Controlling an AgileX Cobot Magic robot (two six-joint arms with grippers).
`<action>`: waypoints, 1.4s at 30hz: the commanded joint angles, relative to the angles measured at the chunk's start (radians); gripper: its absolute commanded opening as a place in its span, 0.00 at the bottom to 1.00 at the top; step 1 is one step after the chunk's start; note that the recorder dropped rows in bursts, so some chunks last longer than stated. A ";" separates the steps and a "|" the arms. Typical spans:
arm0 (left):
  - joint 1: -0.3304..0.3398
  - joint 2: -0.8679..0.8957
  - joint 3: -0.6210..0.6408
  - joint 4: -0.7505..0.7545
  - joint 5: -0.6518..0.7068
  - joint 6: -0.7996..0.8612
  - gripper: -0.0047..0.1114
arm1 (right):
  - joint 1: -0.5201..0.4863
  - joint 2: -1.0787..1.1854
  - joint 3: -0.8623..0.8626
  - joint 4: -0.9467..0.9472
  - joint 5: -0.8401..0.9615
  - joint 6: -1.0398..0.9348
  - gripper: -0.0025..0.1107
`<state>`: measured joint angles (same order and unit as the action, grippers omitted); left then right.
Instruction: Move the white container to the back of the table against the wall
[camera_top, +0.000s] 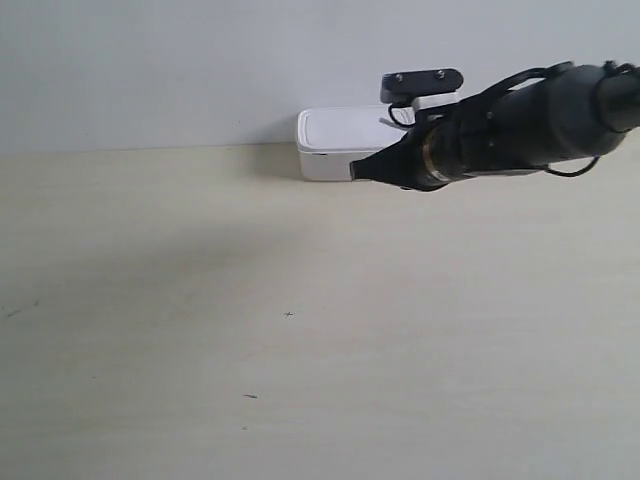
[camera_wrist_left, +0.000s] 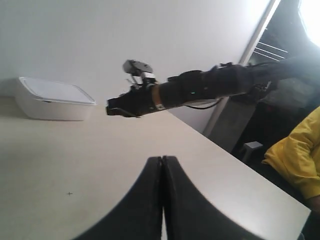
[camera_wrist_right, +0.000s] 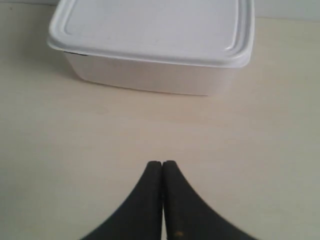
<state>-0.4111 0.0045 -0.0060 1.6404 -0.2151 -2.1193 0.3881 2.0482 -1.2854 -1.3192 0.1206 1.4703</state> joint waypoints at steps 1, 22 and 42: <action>0.004 -0.005 0.006 0.012 0.041 0.014 0.04 | -0.004 -0.195 0.174 0.005 -0.121 0.068 0.02; 0.004 -0.005 0.006 0.104 -0.070 0.176 0.04 | -0.004 -1.845 1.121 0.162 -0.309 0.077 0.02; 0.004 -0.005 0.006 0.060 0.200 0.183 0.04 | -0.004 -2.048 1.277 0.156 -0.402 0.035 0.02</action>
<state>-0.4111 0.0045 -0.0036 1.6630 -0.0303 -1.9435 0.3881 0.0059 -0.0380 -1.1570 -0.2731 1.5478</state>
